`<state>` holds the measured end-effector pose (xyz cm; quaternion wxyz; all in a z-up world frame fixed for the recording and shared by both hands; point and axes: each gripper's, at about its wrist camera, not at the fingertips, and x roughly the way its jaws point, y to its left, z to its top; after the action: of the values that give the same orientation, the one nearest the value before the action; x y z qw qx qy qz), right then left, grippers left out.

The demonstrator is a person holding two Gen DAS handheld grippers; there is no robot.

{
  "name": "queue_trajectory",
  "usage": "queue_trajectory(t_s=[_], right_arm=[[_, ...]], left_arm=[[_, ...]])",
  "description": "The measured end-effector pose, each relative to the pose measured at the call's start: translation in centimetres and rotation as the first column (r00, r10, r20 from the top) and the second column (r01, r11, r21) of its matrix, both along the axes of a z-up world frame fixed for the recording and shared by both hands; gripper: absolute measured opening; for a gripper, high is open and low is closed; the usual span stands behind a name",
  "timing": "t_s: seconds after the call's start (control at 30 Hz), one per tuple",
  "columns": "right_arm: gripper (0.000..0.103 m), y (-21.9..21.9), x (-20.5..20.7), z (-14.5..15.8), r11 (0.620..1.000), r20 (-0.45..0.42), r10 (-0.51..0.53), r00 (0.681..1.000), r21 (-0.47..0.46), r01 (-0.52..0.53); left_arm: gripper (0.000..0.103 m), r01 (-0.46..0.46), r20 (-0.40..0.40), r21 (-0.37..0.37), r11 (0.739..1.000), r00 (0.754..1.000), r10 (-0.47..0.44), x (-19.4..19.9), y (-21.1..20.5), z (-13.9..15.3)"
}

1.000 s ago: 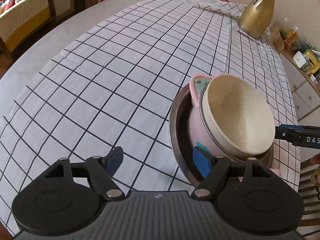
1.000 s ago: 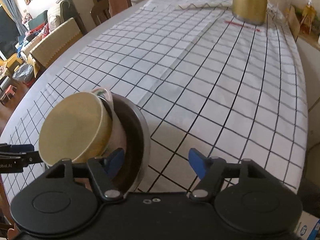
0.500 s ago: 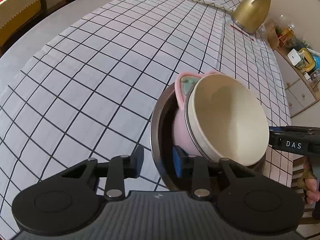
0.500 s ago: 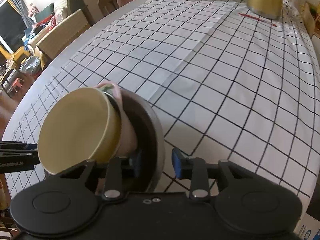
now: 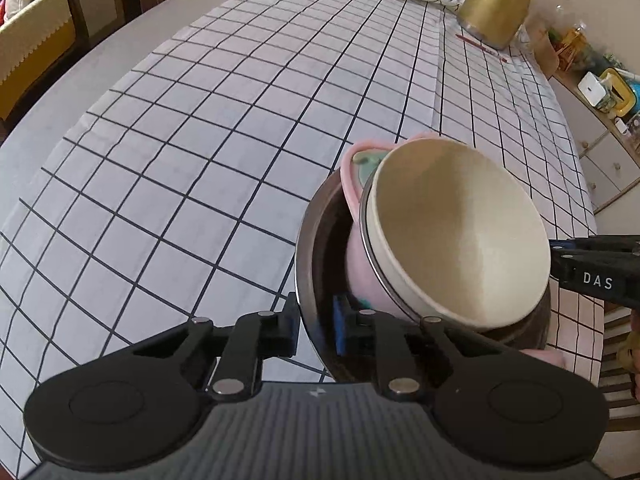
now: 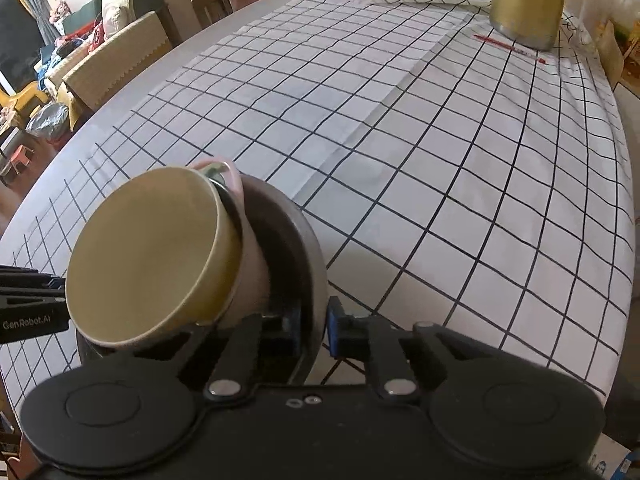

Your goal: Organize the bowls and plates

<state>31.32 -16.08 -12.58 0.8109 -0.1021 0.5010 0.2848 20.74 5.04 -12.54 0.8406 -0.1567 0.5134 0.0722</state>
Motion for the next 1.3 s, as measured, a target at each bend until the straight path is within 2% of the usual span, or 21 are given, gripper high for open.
queue_trajectory(t_s=[0.3, 0.67, 1.3], right_arm=[[0.013, -0.4, -1.2, 1.9, 1.0, 0.043, 0.001, 0.999, 0.017, -0.002], [0.013, -1.4, -3.5, 4.8, 0.998, 0.08, -0.039, 0.996, 0.046, 0.035], [0.013, -3.7, -12.3, 9.9, 0.987, 0.12, -0.144, 0.982, 0.092, 0.133]], left_arm=[[0.016, 0.022, 0.029, 0.013, 1.0, 0.999, -0.023, -0.3, 0.0, 1.5], [0.016, 0.073, 0.069, 0.051, 0.996, 0.995, -0.076, -2.0, -0.9, 4.9], [0.016, 0.163, 0.108, 0.044, 0.986, 0.98, -0.166, -8.6, -2.4, 9.5]])
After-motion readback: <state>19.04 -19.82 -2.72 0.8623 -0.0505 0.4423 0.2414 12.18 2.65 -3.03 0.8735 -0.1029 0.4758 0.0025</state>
